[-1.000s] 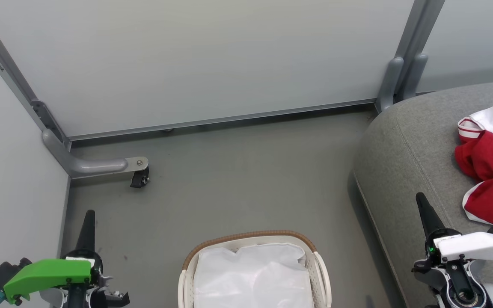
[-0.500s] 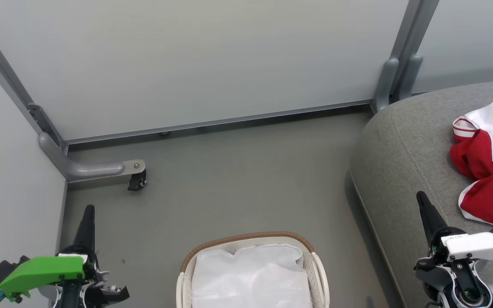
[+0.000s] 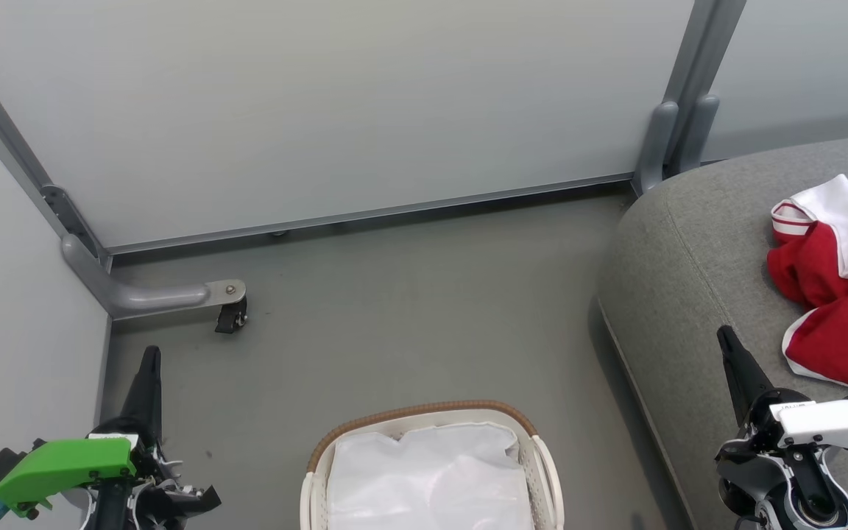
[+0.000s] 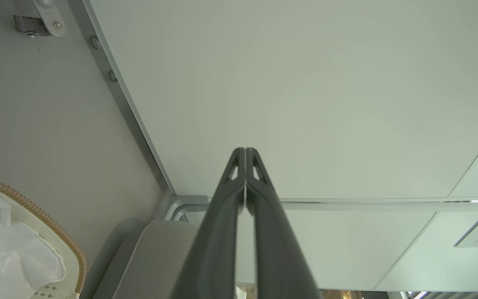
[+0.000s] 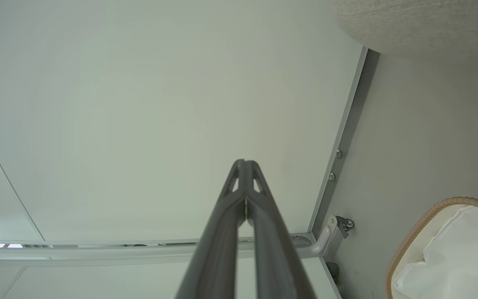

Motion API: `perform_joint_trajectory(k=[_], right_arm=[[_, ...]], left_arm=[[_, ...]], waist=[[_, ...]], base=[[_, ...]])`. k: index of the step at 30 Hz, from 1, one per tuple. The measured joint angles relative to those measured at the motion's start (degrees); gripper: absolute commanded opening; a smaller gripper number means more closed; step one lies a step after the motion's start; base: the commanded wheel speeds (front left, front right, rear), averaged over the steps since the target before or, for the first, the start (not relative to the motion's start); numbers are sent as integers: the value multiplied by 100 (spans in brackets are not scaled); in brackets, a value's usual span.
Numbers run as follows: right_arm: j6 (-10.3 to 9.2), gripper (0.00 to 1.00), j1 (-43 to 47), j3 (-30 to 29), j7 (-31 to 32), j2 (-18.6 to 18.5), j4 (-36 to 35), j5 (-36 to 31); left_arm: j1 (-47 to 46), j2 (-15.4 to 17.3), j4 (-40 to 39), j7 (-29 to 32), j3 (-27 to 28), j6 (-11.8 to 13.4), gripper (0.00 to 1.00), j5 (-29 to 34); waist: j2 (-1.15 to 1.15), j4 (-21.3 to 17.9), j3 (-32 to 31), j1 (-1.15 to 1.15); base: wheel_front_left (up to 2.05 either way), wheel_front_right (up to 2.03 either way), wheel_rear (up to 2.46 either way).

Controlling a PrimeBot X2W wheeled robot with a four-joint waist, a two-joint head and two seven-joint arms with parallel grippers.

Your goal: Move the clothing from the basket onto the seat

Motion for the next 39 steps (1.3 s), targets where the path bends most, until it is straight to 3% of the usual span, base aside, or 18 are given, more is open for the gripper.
perform_joint_trajectory(k=[39], right_arm=[[0, 0, 2, -12, 47, -2, -15, 160]], left_arm=[[-33, -8, -22, 47, 26, 0, 0, -147]], waist=[[0, -17, -10, 0]], base=[[0, 0, 0]])
